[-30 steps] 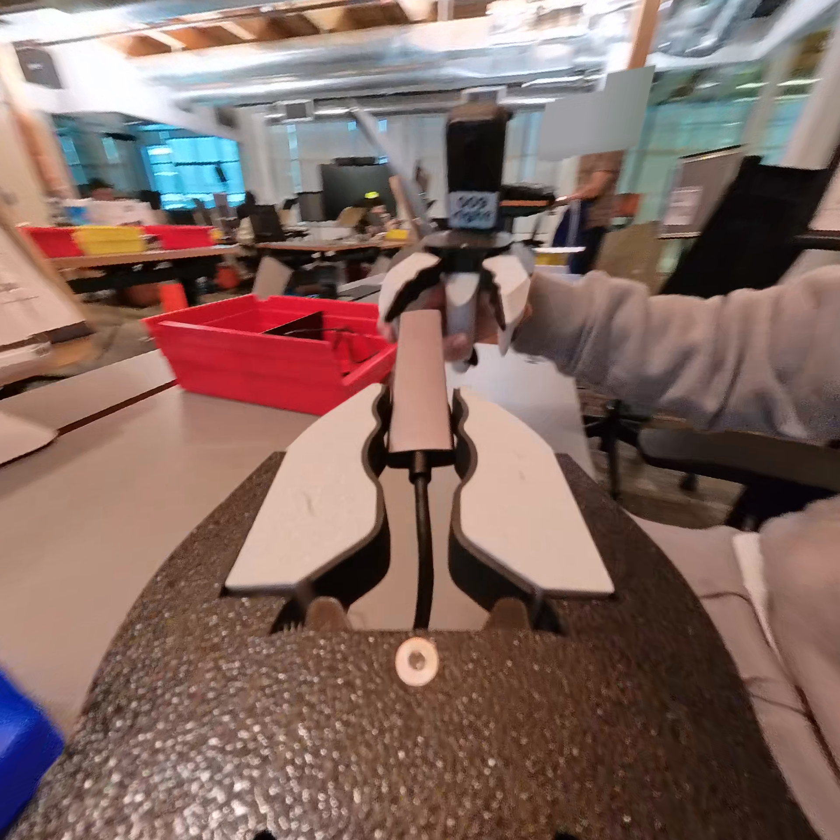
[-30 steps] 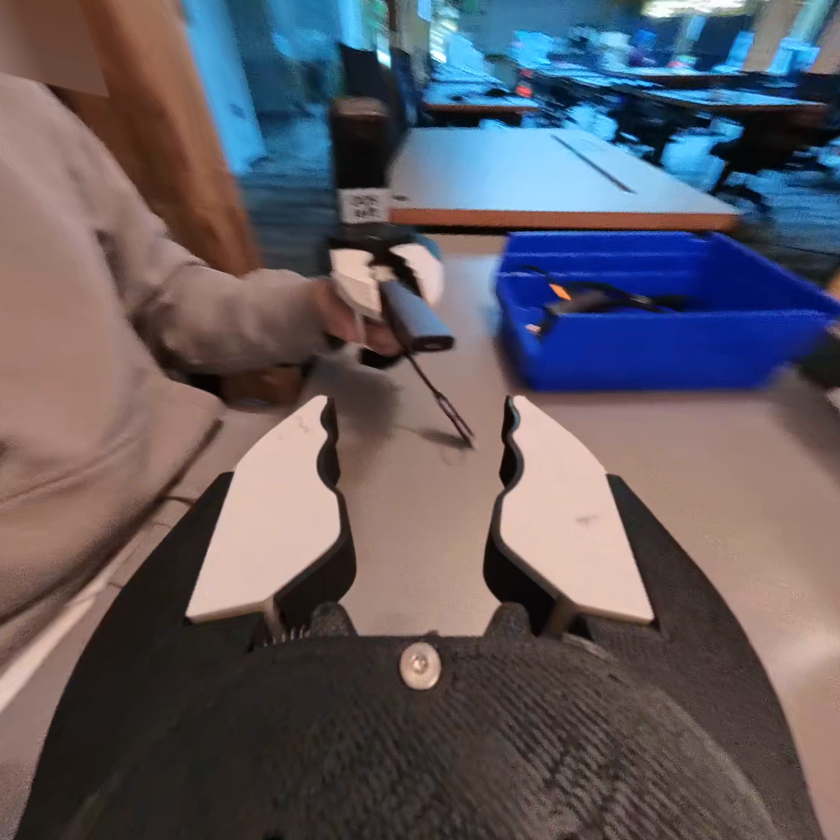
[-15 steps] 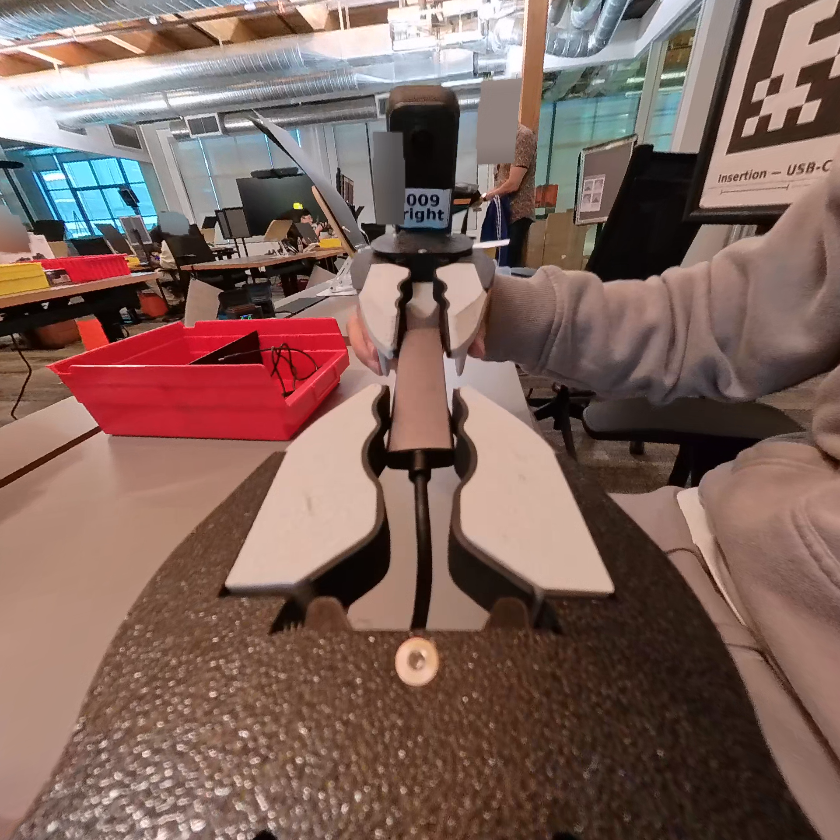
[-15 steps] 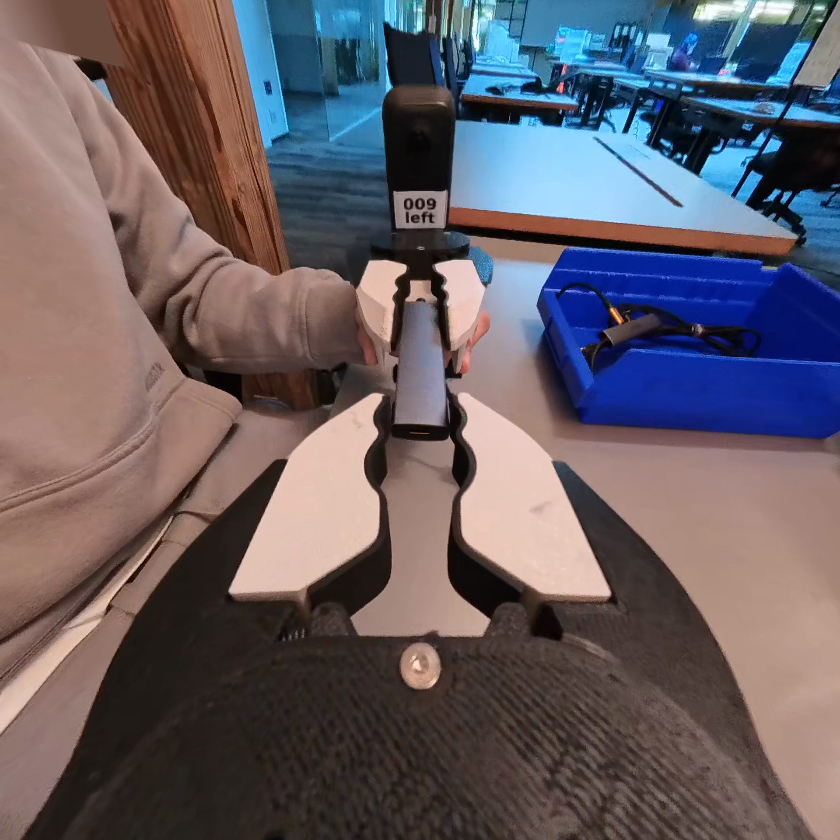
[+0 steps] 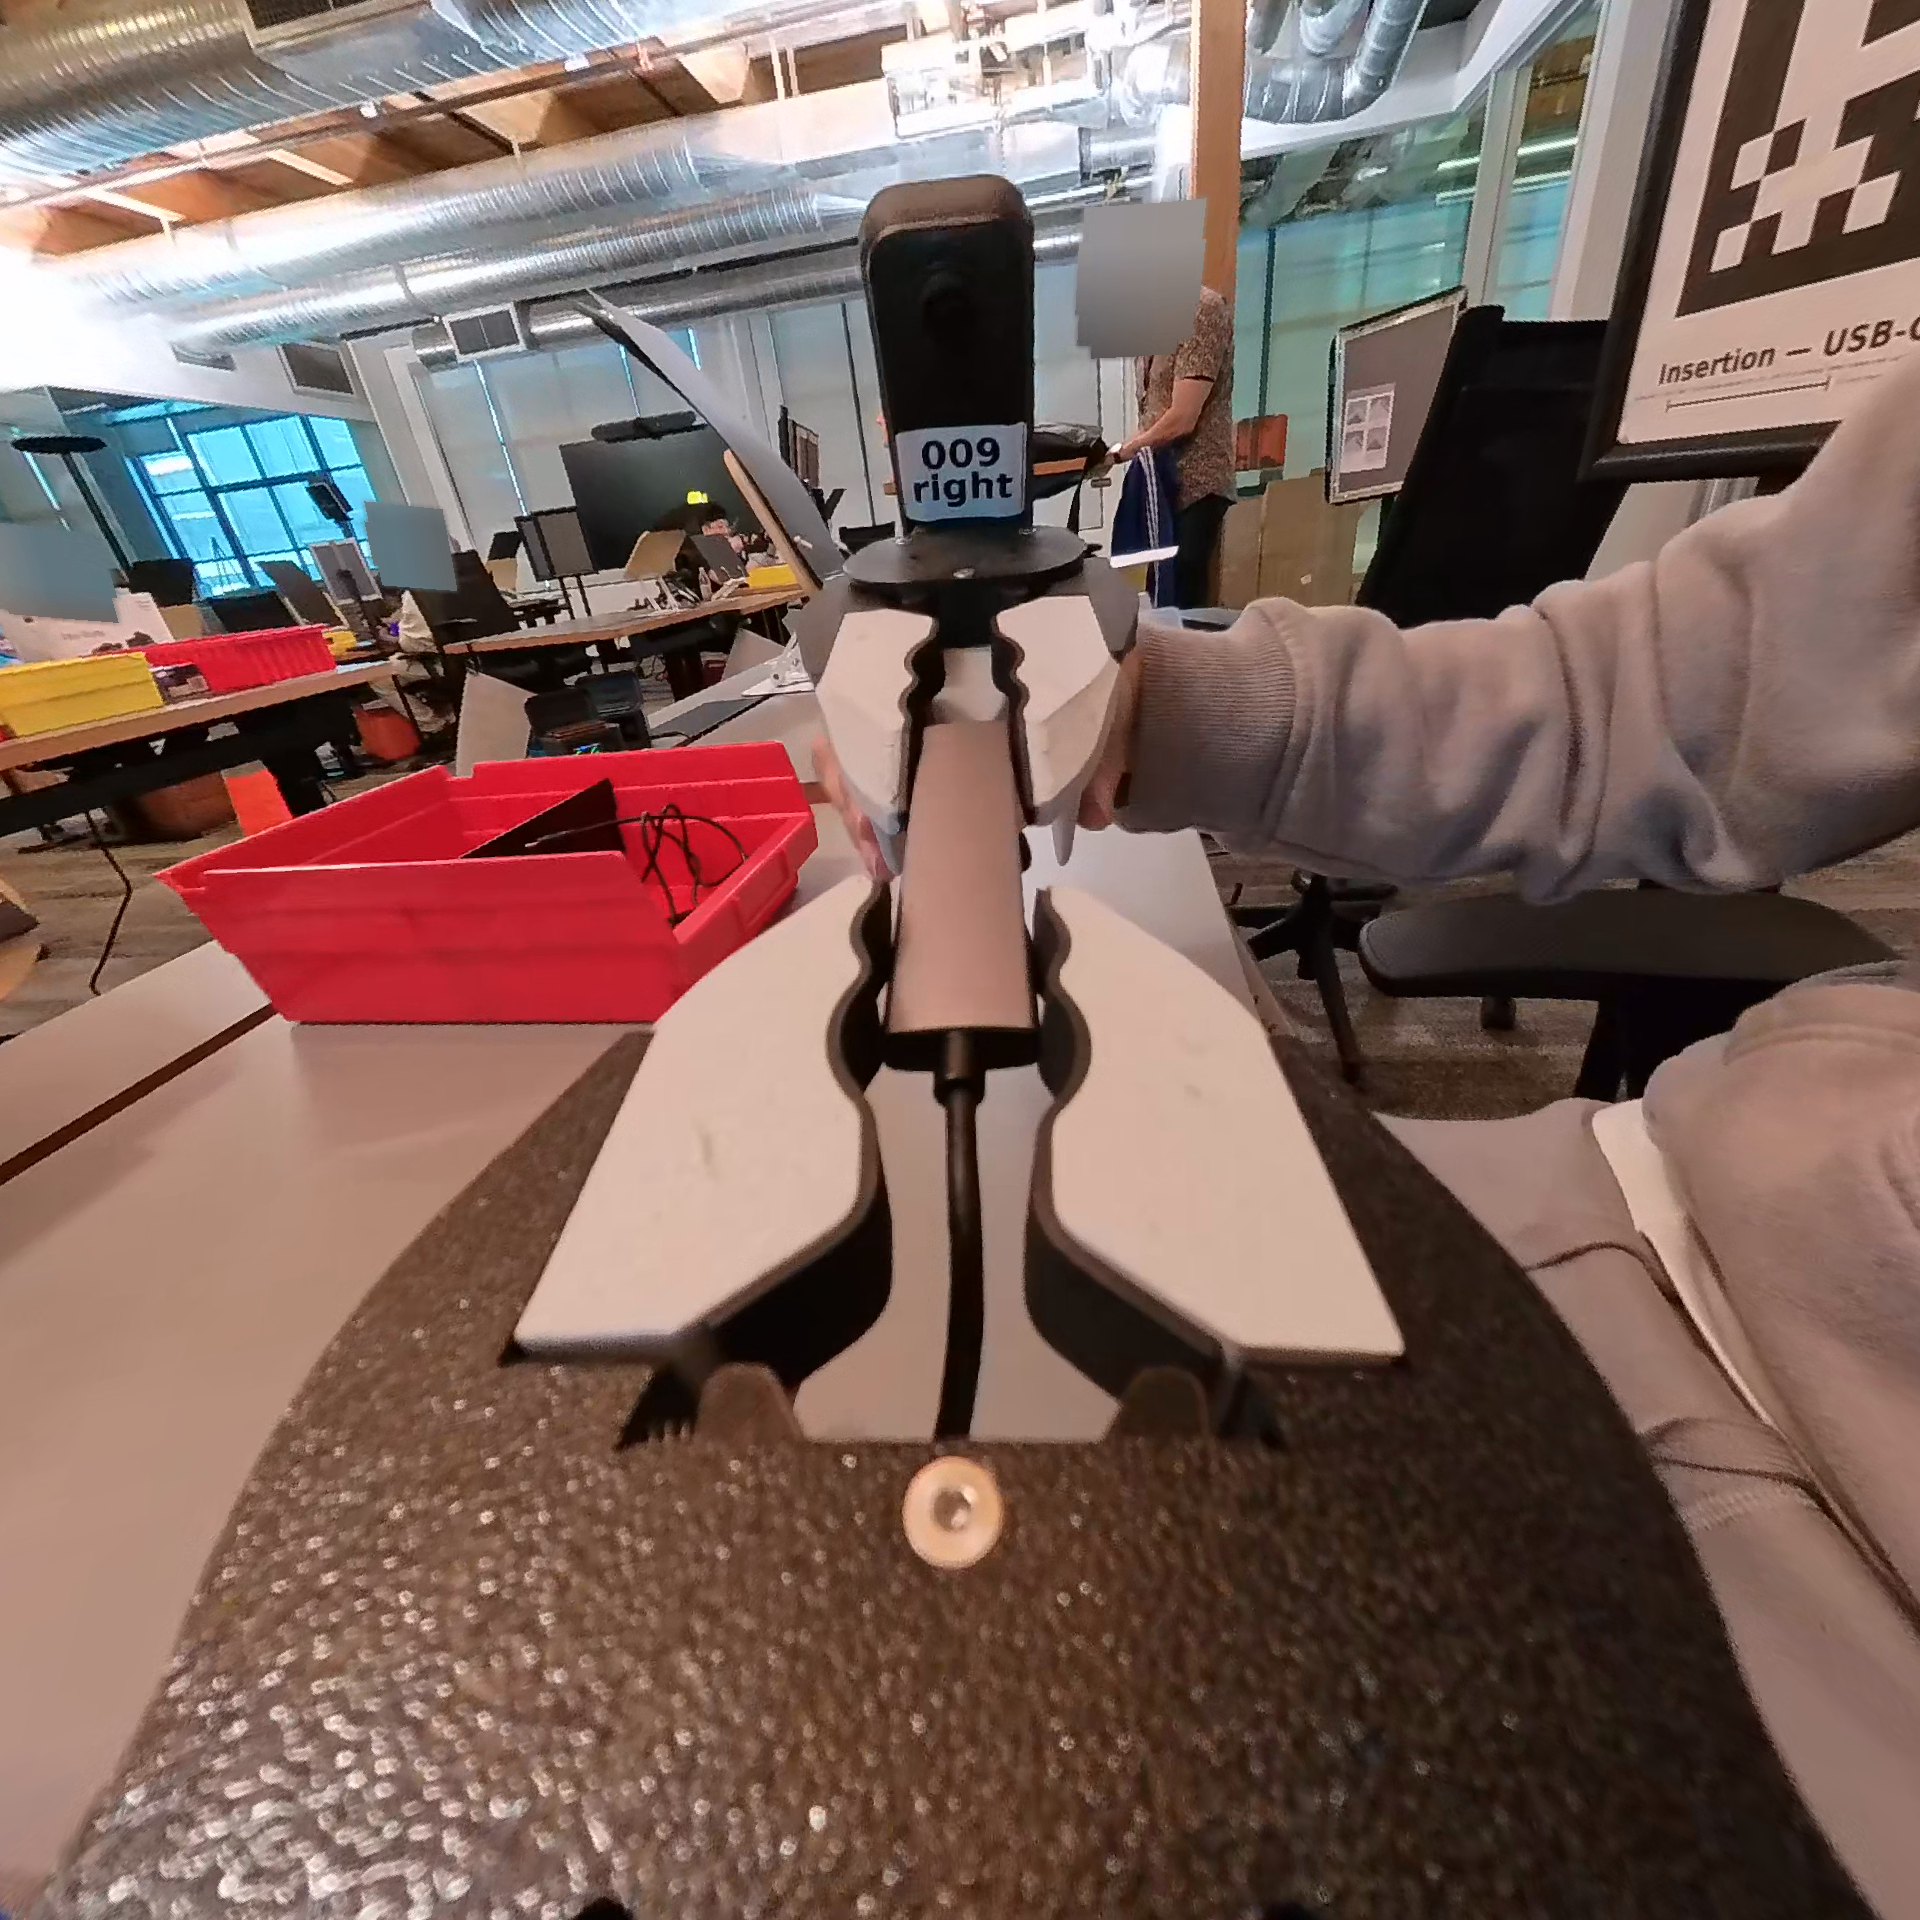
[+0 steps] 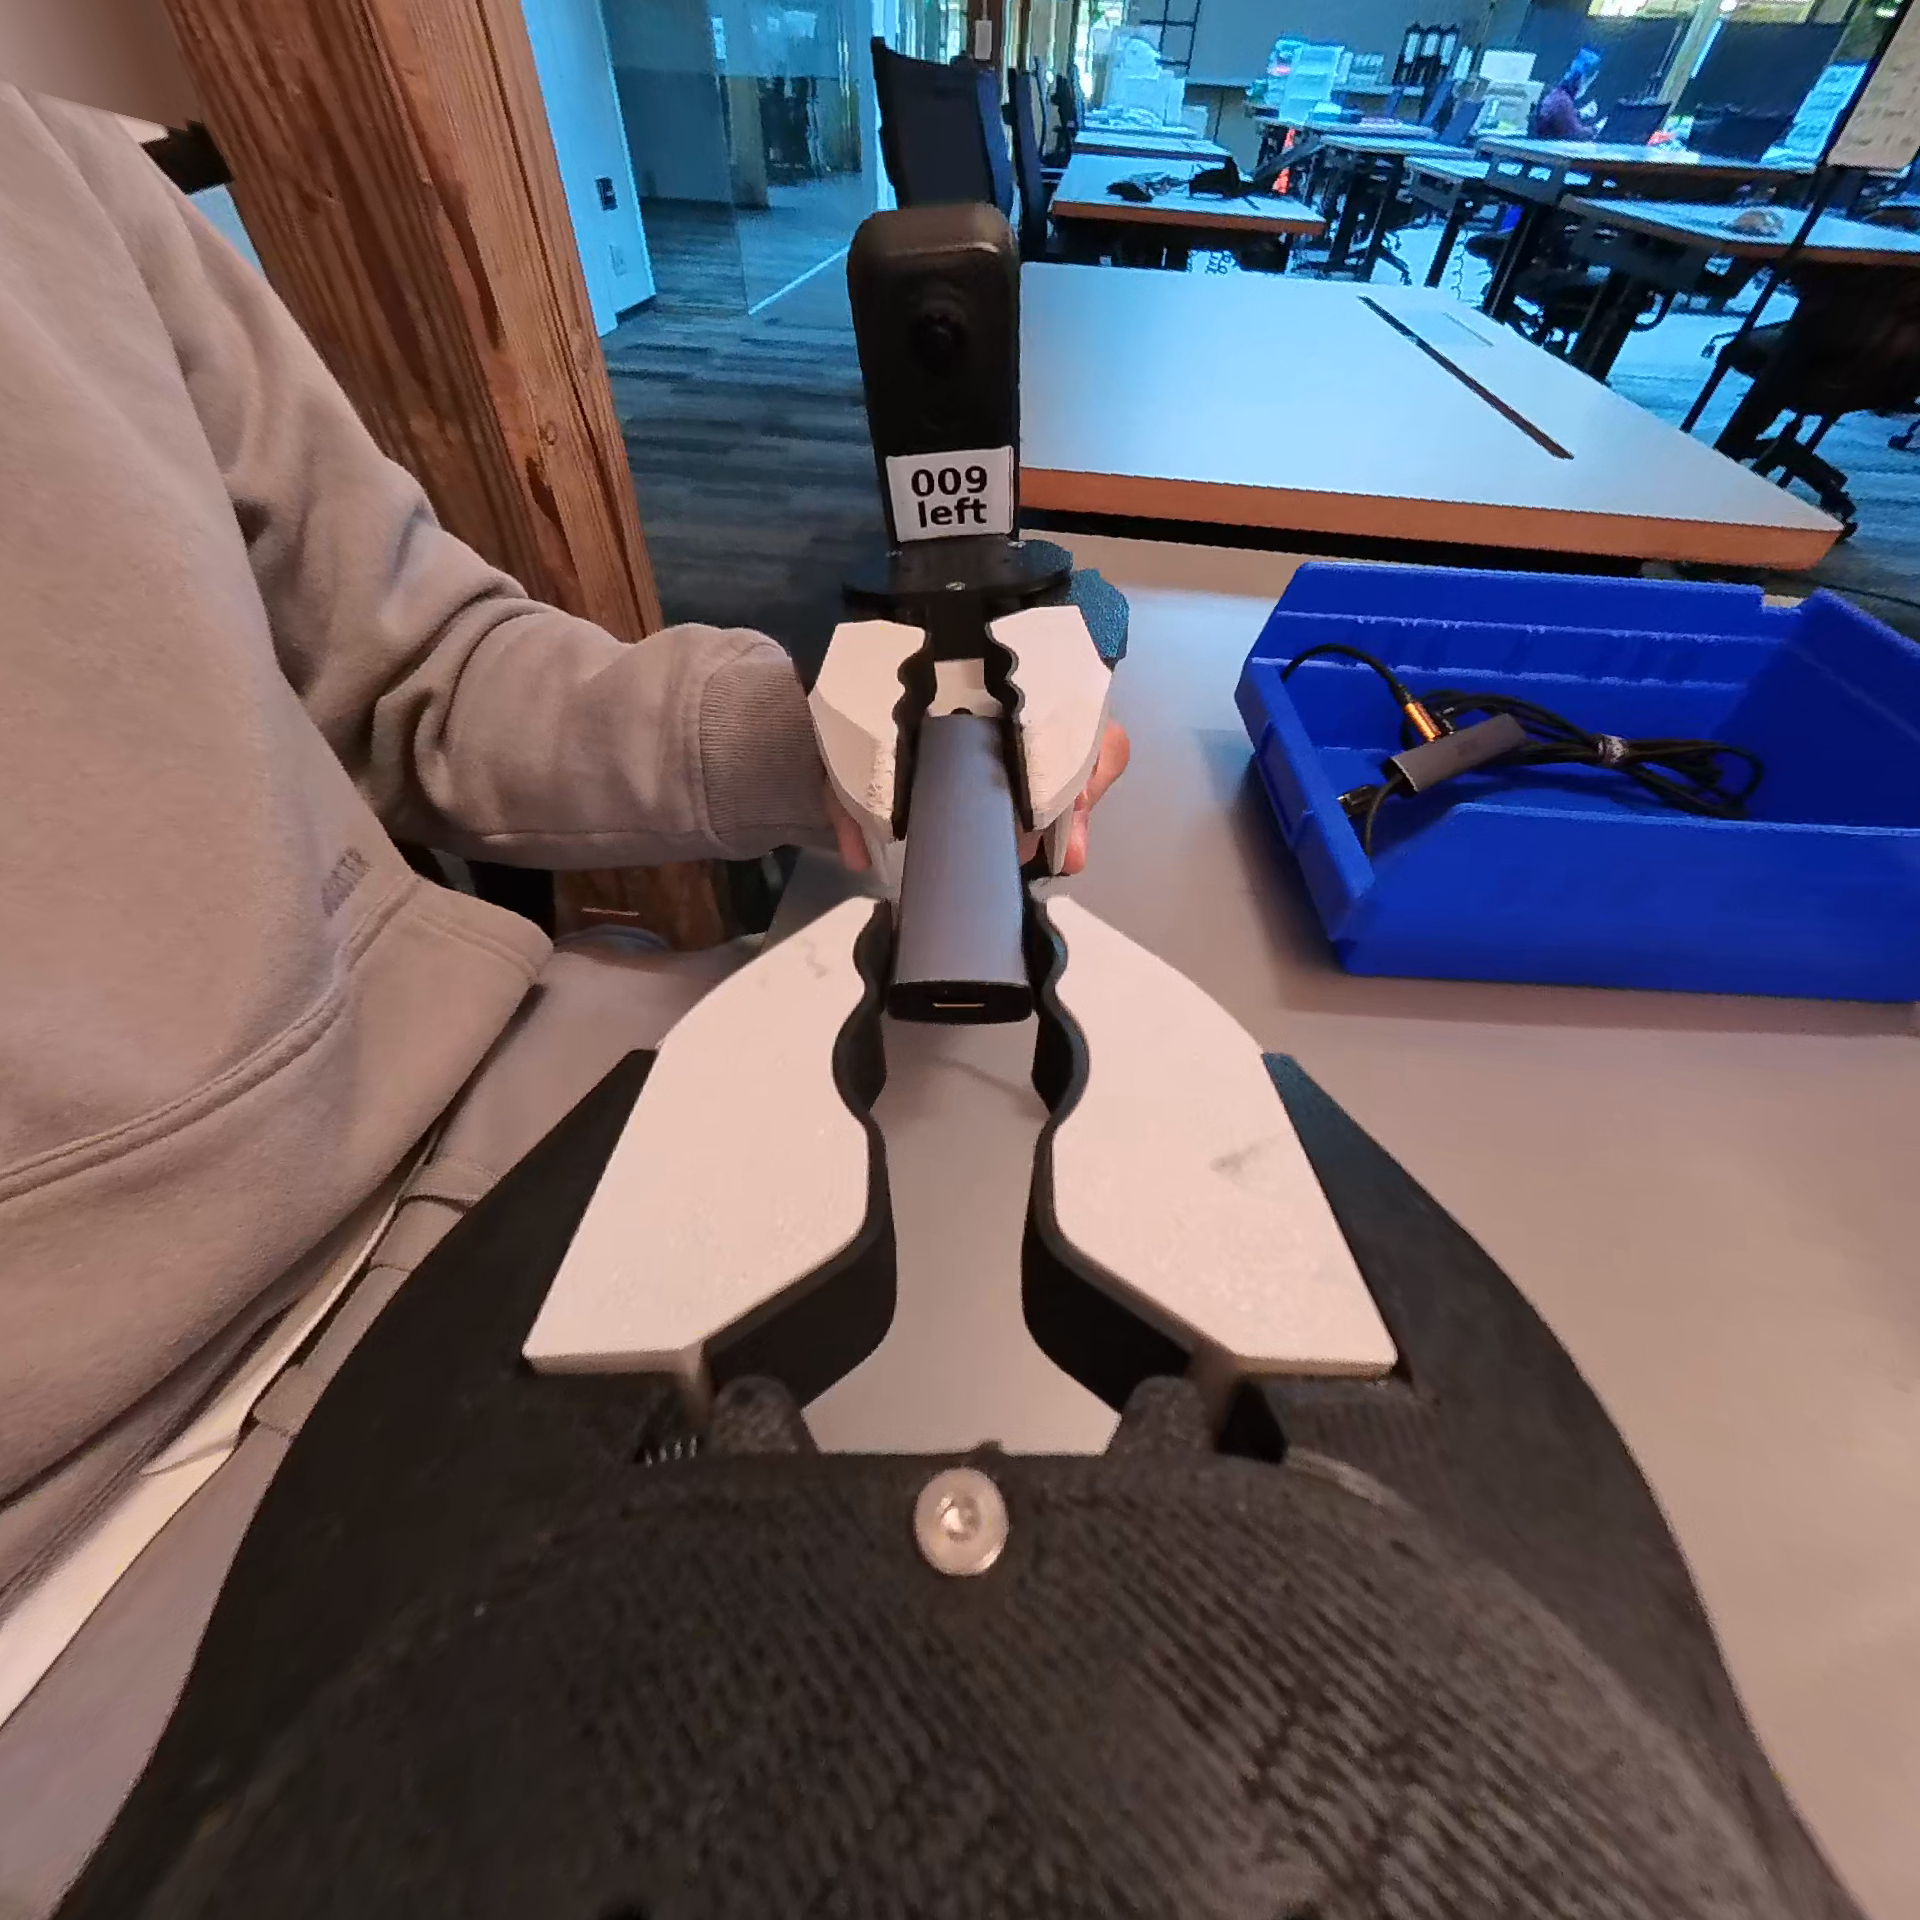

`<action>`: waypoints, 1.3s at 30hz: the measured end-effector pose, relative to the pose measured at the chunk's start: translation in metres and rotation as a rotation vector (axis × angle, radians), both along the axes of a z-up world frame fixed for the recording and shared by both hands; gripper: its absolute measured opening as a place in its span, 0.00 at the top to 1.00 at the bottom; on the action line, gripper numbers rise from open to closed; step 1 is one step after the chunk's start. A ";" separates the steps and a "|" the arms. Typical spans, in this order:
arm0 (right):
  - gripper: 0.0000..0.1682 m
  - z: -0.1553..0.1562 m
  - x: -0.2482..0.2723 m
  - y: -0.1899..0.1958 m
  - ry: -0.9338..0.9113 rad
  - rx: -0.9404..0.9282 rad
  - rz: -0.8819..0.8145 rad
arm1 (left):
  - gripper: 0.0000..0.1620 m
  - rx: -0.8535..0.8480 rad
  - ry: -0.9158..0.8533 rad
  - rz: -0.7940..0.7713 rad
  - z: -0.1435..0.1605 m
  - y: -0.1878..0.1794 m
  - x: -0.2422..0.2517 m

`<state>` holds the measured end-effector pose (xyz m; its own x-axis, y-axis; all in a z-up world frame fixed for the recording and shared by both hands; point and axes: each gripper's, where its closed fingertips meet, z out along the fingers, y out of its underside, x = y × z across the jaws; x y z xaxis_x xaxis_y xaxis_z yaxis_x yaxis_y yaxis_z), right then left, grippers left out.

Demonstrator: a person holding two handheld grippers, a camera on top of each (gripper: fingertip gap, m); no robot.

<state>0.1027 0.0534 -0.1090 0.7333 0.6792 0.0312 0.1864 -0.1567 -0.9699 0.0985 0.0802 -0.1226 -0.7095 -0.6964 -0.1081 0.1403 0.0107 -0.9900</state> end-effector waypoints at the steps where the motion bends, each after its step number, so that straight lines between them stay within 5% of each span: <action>1: 0.85 -0.001 0.000 0.002 -0.006 0.002 -0.008 | 0.84 0.003 0.003 0.004 -0.001 0.002 0.000; 5: 0.85 0.003 0.002 0.005 0.024 0.003 -0.039 | 0.79 -0.040 0.018 0.031 0.002 0.009 0.004; 7: 0.85 0.012 0.016 0.007 0.008 0.036 -0.095 | 0.56 -0.066 -0.031 0.137 0.011 0.019 0.010; 10: 0.85 0.035 0.051 0.002 -0.018 0.083 -0.181 | 0.44 -0.080 -0.103 0.282 0.030 0.039 0.010; 17: 0.85 0.140 0.208 -0.021 -0.116 0.271 -0.703 | 0.47 -0.130 -0.151 0.445 0.032 0.074 0.010; 21: 0.85 0.163 0.294 -0.026 -0.138 0.252 -0.909 | 0.48 -0.113 -0.086 0.434 0.014 0.071 0.019; 25: 0.85 0.142 0.357 -0.015 -0.117 0.162 -1.031 | 0.50 -0.074 -0.065 0.422 0.004 0.066 0.023; 35: 0.84 0.023 0.443 0.023 -0.166 -0.281 -1.273 | 0.53 -0.080 -0.018 0.415 -0.011 0.067 0.028; 39: 0.58 -0.005 0.485 0.000 -0.378 -0.424 -1.460 | 0.54 -0.063 -0.002 0.404 -0.016 0.064 0.029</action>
<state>0.5881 0.0532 -0.1142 0.7340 -0.5782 0.3563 -0.1518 -0.6510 -0.7437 0.1280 0.1446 -0.1386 -0.3773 -0.9243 -0.0574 0.1396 0.0045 -0.9902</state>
